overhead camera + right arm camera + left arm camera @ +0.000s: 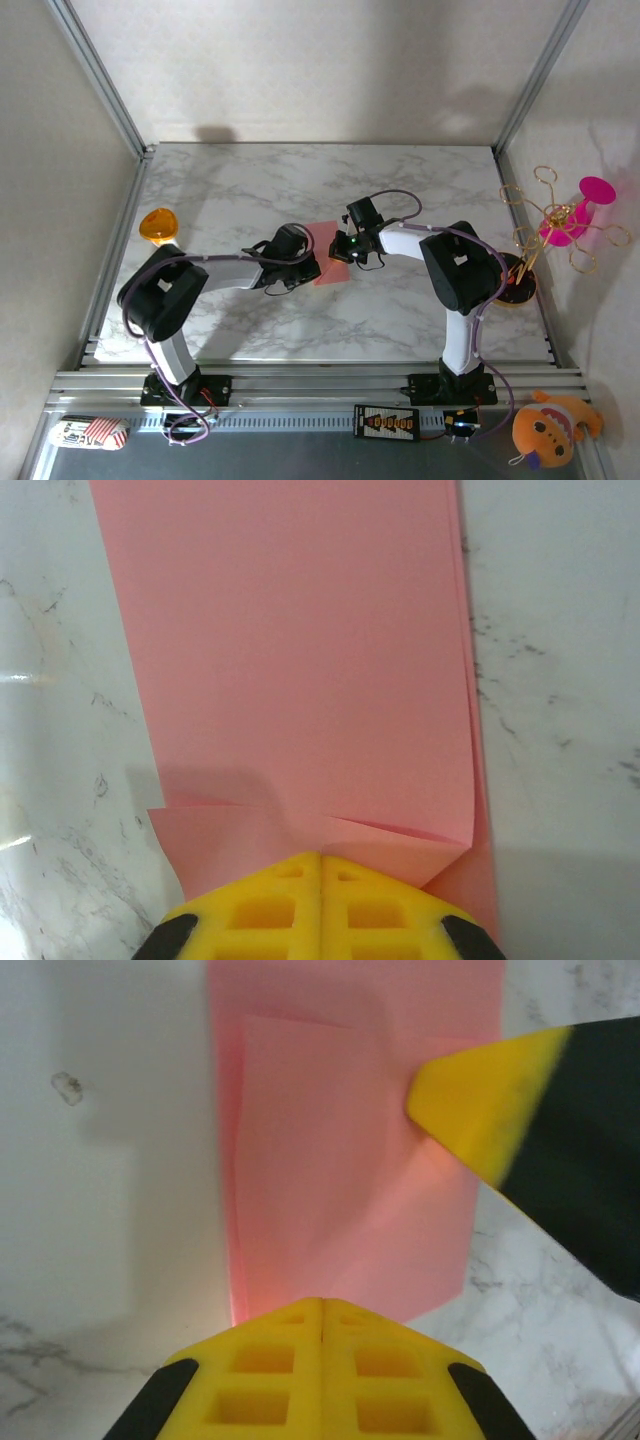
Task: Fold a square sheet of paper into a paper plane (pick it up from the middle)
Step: Fold the triangle a second time at the center of the table.
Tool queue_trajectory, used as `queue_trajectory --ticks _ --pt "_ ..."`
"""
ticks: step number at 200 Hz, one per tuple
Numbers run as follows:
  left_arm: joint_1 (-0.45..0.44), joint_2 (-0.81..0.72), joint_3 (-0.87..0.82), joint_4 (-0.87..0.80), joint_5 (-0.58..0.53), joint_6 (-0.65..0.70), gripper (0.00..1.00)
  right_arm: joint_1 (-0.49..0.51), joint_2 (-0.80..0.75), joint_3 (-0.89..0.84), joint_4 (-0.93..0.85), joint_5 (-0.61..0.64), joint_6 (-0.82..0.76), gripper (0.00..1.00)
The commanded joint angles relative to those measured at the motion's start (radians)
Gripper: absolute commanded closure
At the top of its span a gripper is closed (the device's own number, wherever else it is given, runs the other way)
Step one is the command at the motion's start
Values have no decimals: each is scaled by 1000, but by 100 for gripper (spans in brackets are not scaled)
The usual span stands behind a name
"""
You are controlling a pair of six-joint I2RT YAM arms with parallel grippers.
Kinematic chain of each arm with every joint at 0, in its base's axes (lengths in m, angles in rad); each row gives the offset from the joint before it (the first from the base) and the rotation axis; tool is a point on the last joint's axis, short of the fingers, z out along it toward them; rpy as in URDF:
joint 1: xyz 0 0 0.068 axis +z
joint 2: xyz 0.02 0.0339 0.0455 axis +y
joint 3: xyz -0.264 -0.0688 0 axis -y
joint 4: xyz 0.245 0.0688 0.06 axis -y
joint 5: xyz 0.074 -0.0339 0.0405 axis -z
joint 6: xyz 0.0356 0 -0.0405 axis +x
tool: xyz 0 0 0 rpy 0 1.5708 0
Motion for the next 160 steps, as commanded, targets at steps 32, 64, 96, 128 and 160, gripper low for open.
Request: queue_trajectory --ticks 32,64,96,128,160 --pt "-5 36 0 -53 -40 -10 100 -24 -19 -35 23 15 -3 99" --pt "-5 37 -21 -60 -42 -8 100 -16 -103 -60 91 -25 -29 98" --pt "-5 40 -17 -65 -40 -3 100 18 -105 -77 93 -56 -34 98" --pt "-6 39 -16 -71 -39 1 100 44 -82 -81 94 -71 -31 98" --pt "-6 44 -15 -74 -39 0 100 58 -44 -68 85 -87 -34 98"
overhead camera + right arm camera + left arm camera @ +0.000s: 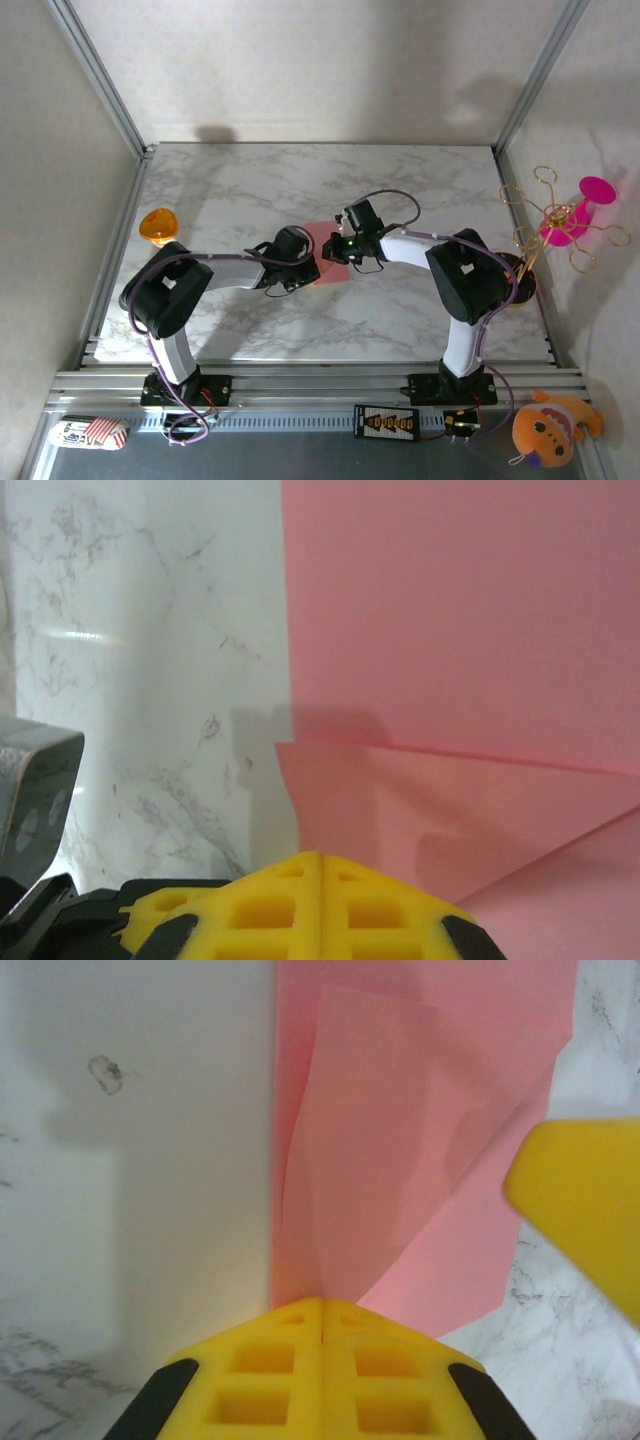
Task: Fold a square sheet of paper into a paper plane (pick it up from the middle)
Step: Fold the triangle a second time at the center of the table.
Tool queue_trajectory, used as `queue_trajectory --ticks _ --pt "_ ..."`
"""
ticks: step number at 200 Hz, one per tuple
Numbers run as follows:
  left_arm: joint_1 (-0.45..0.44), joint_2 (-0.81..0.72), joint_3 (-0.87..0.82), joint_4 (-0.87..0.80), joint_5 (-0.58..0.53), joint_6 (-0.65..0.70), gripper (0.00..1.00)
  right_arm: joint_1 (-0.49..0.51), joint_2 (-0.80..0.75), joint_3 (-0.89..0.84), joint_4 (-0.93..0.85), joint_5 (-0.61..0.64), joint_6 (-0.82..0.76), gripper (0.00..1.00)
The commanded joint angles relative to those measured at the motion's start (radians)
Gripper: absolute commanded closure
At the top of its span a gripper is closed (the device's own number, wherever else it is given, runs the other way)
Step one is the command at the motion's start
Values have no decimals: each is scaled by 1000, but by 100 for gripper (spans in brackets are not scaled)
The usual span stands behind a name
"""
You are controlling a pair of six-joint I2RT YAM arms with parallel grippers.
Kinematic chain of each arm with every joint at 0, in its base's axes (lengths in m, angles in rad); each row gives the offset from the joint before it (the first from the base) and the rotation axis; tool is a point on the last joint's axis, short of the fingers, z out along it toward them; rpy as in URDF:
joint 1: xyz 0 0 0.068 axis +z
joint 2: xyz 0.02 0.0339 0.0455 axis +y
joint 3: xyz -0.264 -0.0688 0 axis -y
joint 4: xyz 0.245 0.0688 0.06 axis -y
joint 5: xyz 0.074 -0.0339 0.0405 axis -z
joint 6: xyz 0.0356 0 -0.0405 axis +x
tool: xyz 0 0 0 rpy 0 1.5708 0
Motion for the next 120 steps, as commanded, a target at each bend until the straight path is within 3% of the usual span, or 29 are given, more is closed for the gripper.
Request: queue_trajectory --ticks 1,52,93,120 --pt "-6 21 -16 -67 -31 5 100 11 42 -1 -6 -27 -19 98" --pt "-9 25 -29 -96 -33 3 100 -9 83 -34 11 -8 -24 98" --pt "-8 14 -109 -116 -23 11 100 -132 71 -65 54 31 -9 99" --pt "-8 10 -125 -107 -15 8 100 -191 88 -9 -13 118 -17 98"
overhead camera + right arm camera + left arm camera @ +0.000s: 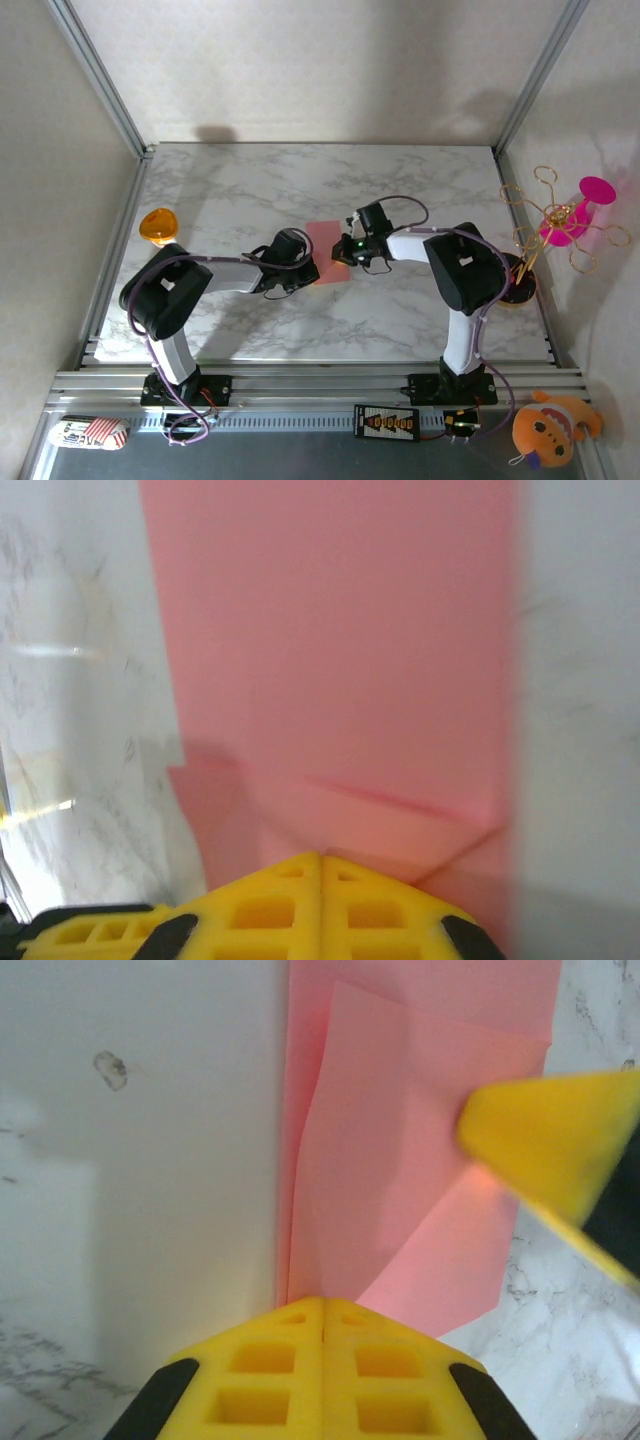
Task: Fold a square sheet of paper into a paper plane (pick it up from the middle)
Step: Fold the triangle a second time at the center of the table, then pick up the paper from the center of the table.
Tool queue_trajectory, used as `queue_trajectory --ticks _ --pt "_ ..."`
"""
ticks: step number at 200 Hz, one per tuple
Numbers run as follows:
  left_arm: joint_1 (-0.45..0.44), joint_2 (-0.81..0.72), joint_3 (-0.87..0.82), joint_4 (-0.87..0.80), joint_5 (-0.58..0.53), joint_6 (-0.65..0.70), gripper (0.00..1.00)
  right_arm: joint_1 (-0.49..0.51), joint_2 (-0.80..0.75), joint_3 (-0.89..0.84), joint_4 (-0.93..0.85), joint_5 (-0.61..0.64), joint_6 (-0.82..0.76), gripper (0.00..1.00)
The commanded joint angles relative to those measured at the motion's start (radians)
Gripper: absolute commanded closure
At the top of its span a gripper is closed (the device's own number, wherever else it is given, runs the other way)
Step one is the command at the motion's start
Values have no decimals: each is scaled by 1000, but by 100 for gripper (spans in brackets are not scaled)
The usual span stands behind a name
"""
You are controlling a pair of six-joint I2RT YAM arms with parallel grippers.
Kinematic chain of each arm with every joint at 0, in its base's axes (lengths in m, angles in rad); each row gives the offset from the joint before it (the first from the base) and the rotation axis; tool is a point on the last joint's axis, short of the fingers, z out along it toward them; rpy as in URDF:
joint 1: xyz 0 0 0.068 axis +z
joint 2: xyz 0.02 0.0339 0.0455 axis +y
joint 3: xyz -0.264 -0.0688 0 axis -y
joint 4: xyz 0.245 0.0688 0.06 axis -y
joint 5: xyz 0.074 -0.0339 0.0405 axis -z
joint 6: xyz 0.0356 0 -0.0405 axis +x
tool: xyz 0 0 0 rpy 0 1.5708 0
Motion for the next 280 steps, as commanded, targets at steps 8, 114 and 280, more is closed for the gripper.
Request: queue_trajectory --ticks 8,114,280 --pt "-6 19 -62 -184 -16 12 100 -88 27 49 -100 209 -8 98" --pt "16 -39 211 -181 -29 81 86 -57 -244 -118 21 188 121 69" --pt "59 140 192 -116 -173 -26 100 87 -180 -119 33 185 406 63"
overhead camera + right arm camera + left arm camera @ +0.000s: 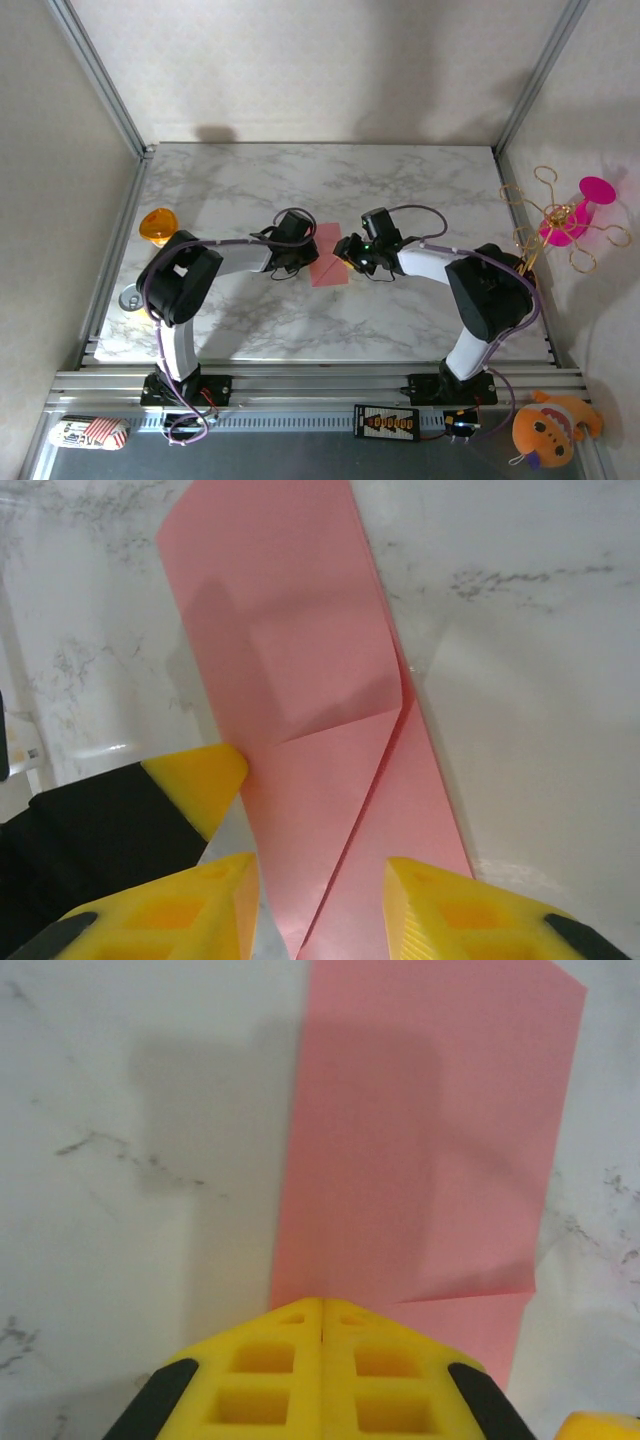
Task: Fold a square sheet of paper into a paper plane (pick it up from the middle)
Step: Pick up the paper from the center of the table.
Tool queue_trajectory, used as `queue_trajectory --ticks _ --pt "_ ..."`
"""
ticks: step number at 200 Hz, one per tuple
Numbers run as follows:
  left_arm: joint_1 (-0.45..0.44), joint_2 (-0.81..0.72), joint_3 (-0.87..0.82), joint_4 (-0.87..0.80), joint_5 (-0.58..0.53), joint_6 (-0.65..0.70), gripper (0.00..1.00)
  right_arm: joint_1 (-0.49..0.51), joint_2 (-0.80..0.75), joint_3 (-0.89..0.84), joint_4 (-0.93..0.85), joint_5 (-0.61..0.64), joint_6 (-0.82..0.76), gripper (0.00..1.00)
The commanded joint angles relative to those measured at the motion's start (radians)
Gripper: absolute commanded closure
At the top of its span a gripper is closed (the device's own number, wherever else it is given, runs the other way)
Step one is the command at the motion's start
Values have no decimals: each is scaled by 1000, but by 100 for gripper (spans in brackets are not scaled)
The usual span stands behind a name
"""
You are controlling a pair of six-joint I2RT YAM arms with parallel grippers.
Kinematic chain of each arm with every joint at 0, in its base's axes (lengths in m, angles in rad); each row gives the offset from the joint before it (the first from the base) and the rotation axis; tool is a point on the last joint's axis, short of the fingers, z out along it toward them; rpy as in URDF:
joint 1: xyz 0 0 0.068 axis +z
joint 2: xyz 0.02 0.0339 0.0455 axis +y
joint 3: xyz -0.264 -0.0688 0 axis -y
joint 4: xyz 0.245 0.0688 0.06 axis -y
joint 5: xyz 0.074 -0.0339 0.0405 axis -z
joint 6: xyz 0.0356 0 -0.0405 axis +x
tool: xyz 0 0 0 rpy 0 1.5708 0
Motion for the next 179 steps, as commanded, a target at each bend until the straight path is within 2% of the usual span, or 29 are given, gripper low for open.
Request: queue_trajectory --ticks 1,105,179 --pt "8 19 -33 11 -24 -34 100 19 39 36 -7 20 58 63" --pt "8 14 -76 34 -10 -37 100 39 134 94 -17 -6 63 69" --pt "8 -4 -77 37 -6 -40 100 43 135 59 102 -101 80 75"
